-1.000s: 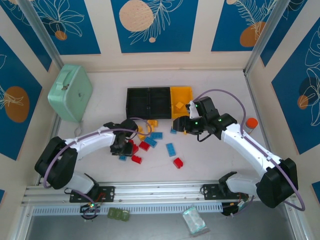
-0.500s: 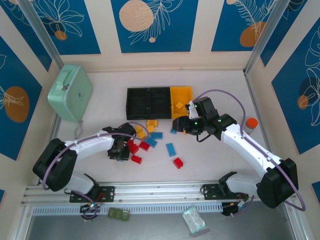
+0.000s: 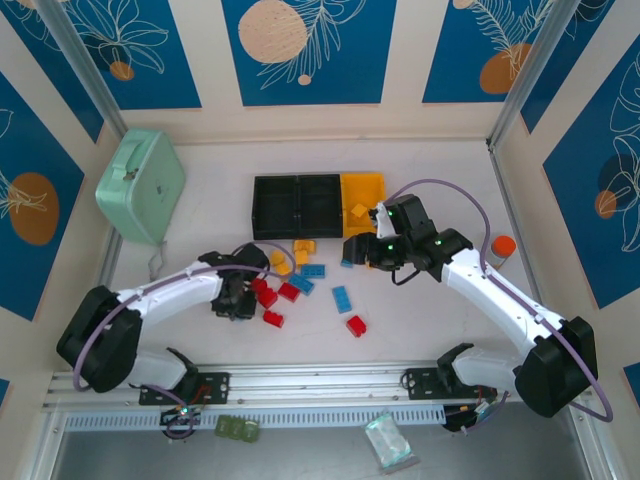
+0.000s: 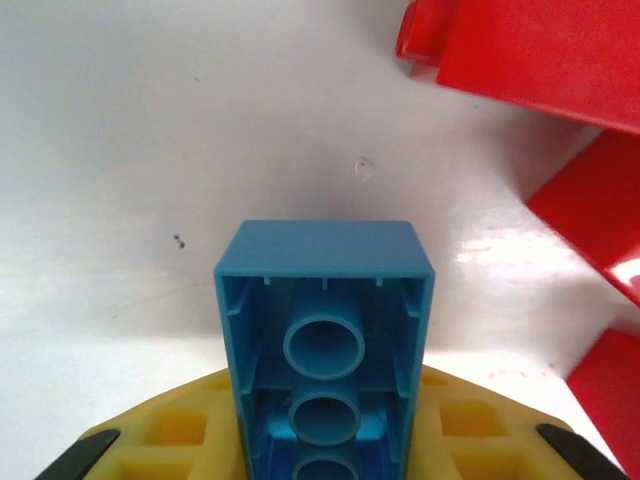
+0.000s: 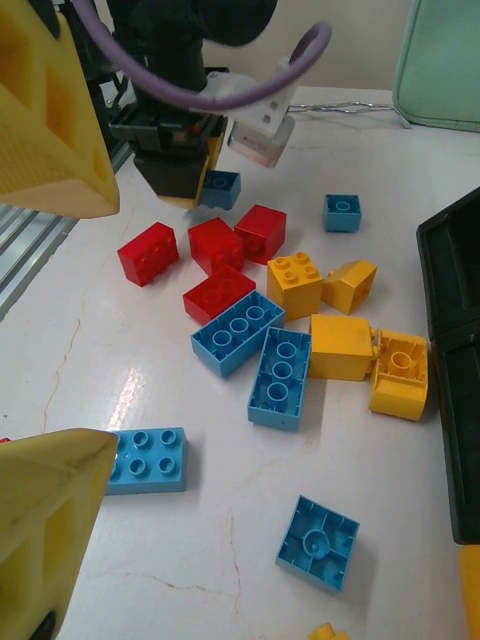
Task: Sort the legos into containers by color
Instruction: Pick up the lego from the middle-left of the table, then place the lego in the container.
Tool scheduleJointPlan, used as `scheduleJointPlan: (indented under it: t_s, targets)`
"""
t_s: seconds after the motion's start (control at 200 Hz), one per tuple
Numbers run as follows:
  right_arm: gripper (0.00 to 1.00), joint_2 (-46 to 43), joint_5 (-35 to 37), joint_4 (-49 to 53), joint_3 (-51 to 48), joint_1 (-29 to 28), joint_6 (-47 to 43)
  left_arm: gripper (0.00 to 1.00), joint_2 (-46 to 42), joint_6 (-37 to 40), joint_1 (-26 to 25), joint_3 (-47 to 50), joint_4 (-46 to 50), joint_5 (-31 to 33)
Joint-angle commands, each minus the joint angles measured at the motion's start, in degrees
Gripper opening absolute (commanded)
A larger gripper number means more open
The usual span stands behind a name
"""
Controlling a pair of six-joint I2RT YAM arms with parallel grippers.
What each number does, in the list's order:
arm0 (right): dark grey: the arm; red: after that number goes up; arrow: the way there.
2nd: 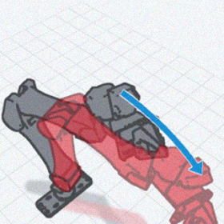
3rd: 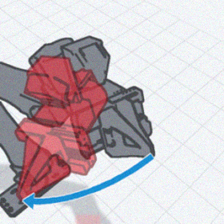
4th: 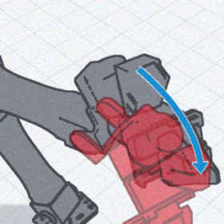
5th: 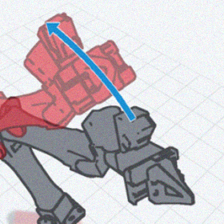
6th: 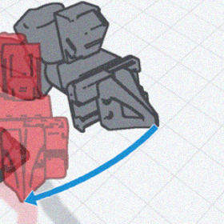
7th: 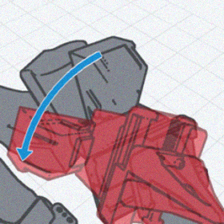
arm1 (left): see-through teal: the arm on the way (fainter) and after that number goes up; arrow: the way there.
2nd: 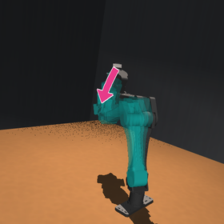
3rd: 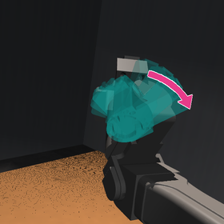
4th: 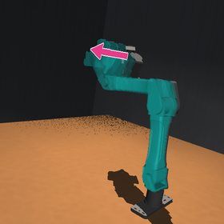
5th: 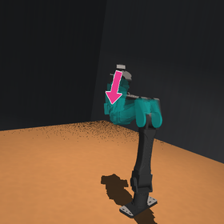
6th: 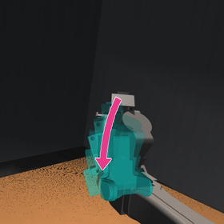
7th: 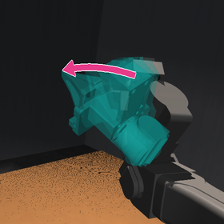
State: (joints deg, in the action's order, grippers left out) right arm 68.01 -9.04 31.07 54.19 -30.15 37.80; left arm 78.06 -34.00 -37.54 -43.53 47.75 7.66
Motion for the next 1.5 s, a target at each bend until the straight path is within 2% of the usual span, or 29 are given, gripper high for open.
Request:
scheduleJointPlan:
  t_s: [0.0, 0.24, 0.395, 0.815, 1.055, 1.186, 1.496]
  targets:
    - [0.58, -0.9, -0.1, 0.2, -0.7, -0.5, 0.7, 0.17, -2.9, 0.2, -0.1, -4.2, 4.4, 1.2]
    - [0.58, -1.5, 0.4, 0.1, -1.0, -1.6, 1.3, 0.16, -3.1, 2.4, 0.1, -11.9, 6.6, 0.8]
    - [0.58, -2.3, 1.2, 0.3, -1.5, -1.7, 1.8, 0.16, 0.3, 3.8, 0.4, -17.3, 3.9, -1.4]
    - [0.58, -10.4, 3.8, 2.1, -8.7, 1.5, 5.1, 0.15, 25.7, 8.0, 0.3, -45.8, 1.9, -6.8]
    - [0.58, -14.9, 4.8, 4.1, -11.7, 3.0, 6.2, 0.15, 40.6, 9.2, 0.4, -65.0, 6.4, -5.5]
    - [0.58, -16.7, 5.0, 4.7, -12.6, 3.6, 6.6, 0.15, 48.0, 9.6, 0.4, -74.8, 9.9, -2.7]
    - [0.58, -18.8, 3.9, 5.0, -13.8, 5.7, 6.2, 0.16, 58.9, 9.0, 0.5, -87.4, 14.1, 0.4]
